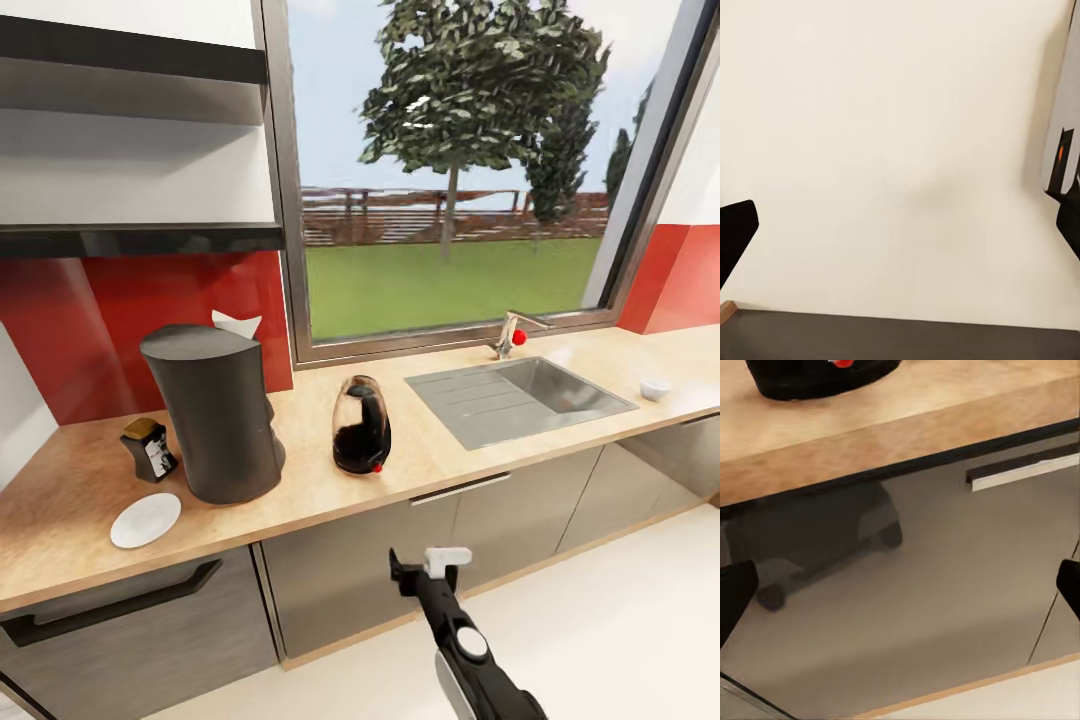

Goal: Set up a coffee station on the kitchen countertop: keep the coffee maker on the countertop, move the bottle of coffee from the kitchen shelf to the counter next to the coffee maker, place a paper coffee filter on top of the coffee maker, put the saucer next to the coffee maker with the coffee cup on the saucer, and place the electric kettle next to the coffee maker.

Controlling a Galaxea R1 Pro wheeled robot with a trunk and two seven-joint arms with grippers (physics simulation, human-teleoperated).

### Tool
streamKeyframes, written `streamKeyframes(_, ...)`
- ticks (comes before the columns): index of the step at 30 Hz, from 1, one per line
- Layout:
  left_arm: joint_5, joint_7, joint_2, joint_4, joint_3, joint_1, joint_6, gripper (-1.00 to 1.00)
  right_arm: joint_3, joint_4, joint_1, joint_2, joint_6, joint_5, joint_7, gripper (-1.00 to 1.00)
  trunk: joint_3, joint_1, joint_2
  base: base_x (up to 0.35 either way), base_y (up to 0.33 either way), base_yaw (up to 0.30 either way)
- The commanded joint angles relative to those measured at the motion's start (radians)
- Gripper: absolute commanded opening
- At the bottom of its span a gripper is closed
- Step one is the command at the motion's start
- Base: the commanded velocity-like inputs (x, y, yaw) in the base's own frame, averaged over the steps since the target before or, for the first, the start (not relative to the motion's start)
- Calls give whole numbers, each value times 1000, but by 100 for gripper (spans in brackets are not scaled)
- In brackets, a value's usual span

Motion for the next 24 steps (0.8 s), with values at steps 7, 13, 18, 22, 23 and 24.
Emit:
streamKeyframes(7, -10, 1, -1, -2, 8, 1, 0, 100, 5, -49, -1, 41, -4, 54, -8, 100, -2, 1, -2, -92, 0, 0)
streamKeyframes(13, -10, 1, -1, -2, 7, 1, -3, 100, 5, -104, -1, 54, -4, 107, -10, 100, -2, 1, -2, -42, 0, 0)
streamKeyframes(18, -10, 1, -1, -2, 7, 1, -5, 100, 6, -135, -1, 54, -3, 116, -9, 100, -2, 1, -2, -5, 0, 0)
streamKeyframes(22, -10, 1, -1, -2, 7, 1, -7, 100, 6, -178, -1, 54, -1, 118, -9, 100, -2, 1, -2, -1, 0, 0)
streamKeyframes(23, -10, 1, -1, -2, 7, 1, -7, 100, 6, -184, -2, 54, 0, 118, -9, 100, -2, 1, -2, 0, 0, 0)
streamKeyframes(24, -10, 1, -2, -2, 7, 1, -7, 100, 6, -196, -2, 54, 0, 118, -9, 100, -2, 1, -2, 0, 0, 0)
